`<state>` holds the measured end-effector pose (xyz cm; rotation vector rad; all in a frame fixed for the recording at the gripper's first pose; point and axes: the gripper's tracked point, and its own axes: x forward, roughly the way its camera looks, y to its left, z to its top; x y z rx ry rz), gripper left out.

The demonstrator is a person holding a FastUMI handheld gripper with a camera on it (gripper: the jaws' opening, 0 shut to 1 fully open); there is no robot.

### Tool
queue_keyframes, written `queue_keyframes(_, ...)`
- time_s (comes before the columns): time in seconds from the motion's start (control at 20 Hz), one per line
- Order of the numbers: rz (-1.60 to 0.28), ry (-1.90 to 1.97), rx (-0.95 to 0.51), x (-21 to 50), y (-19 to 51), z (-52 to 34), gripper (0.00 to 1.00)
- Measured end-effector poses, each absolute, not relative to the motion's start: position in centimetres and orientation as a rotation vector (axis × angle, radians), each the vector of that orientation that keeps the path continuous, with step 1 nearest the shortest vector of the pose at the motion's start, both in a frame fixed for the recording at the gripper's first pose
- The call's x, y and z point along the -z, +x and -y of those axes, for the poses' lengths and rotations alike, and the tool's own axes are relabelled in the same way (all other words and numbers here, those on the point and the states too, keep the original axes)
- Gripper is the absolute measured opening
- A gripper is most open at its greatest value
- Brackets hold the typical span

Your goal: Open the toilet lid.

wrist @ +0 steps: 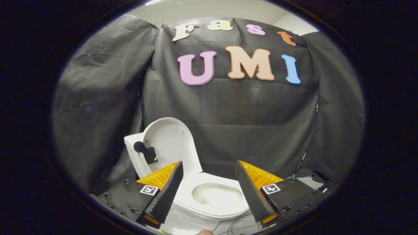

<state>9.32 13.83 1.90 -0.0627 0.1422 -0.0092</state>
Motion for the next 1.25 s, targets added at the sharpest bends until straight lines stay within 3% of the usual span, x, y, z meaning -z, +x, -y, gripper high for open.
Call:
queue_keyframes(0.8,-0.137,-0.029,0.132,1.7,9.7,-5.2,0.99)
queue_keyframes(1.25,-0.139,-0.059,0.083,1.5,10.2,-6.3,0.99)
